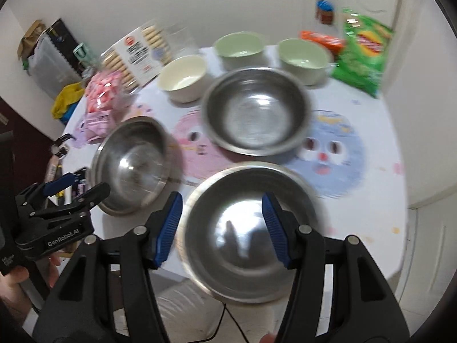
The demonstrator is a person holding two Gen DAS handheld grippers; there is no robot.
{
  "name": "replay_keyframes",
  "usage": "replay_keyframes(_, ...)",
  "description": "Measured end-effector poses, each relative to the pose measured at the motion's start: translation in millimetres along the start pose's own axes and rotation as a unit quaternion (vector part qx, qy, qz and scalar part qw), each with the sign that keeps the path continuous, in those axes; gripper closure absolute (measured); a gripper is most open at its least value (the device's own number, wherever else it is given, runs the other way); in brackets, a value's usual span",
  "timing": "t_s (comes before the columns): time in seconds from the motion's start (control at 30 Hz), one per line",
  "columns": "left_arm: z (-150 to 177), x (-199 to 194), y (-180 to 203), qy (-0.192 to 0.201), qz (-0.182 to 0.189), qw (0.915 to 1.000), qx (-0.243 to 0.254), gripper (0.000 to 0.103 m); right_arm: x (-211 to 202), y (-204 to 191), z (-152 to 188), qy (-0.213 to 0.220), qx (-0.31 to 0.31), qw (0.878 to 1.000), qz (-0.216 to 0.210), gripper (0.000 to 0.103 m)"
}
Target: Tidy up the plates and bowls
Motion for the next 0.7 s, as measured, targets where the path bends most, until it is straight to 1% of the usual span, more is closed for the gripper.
replay_keyframes(0.1,-11,11,-26,-0.005,-0.012,0.9998,-0.011,0.017,22,-27,-18,-0.014,-0.01,1.0,-0.011,0.044)
replay_keyframes(0.2,-20,26,-45,-0.016,-0.016,0.9996,-0.018,0.017,46,-47,-33,-0.028,-0.018,0.999,-0.011,0.044)
replay_keyframes(0.3,-30,44,-56,-0.032,-0.012,0.9993,-0.012,0.017,70,-55,-41,-0.048,-0.008,0.999,-0.011,0.044)
replay_keyframes(0.5,-38,69,-59,-0.047,-0.01,0.9987,0.016,0.017,106,-64,-44,-0.083,0.001,0.997,-0.001,0.044)
replay_keyframes(0.7,-37,84,-57,-0.058,-0.007,0.9979,0.03,0.017,126,-71,-39,-0.104,0.001,0.995,0.013,0.044)
Point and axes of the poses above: each gripper's, at about its wrist camera, not at the fingertips, and x roughly the way its jaws point, y to its right, z to its underside, the point moved 4 cm from there along x, roughly the way its jaws point, and after that the axes turned 9 degrees about -y, right-handed, at the moved point
